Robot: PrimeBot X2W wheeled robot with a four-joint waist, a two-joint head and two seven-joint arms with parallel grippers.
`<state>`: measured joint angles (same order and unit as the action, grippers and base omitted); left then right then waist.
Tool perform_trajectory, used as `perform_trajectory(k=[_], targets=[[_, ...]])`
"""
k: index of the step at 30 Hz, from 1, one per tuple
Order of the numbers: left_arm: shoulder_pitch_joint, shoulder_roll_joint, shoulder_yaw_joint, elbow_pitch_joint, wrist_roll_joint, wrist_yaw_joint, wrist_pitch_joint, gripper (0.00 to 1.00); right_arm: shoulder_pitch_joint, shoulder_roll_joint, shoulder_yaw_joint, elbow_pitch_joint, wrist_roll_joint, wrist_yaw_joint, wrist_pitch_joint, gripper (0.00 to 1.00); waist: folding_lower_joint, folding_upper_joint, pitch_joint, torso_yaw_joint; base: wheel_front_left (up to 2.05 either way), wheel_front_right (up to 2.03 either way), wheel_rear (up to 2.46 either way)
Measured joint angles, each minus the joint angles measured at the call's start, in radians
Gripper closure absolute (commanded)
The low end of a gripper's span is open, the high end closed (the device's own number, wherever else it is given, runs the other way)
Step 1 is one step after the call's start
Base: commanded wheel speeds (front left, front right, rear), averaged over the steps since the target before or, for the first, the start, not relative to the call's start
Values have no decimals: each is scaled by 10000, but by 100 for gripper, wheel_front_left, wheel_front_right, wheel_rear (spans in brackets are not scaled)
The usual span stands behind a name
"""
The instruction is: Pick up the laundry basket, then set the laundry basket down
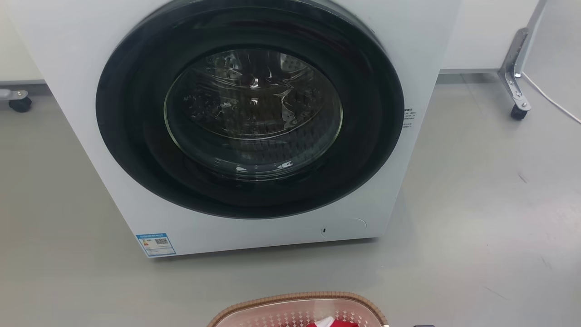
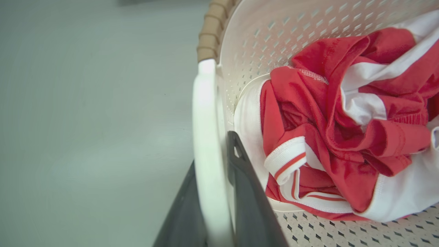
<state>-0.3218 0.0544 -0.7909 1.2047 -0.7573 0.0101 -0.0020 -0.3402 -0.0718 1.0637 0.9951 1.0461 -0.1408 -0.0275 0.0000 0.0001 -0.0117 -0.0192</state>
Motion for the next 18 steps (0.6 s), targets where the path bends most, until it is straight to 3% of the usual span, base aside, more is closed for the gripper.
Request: perform_trajectory(k=[18], targets=[[-985, 23, 27, -27, -59, 81, -163, 100, -1197, -10, 104, 157, 190, 0, -301, 100, 2, 0, 676, -6, 0, 0, 0]])
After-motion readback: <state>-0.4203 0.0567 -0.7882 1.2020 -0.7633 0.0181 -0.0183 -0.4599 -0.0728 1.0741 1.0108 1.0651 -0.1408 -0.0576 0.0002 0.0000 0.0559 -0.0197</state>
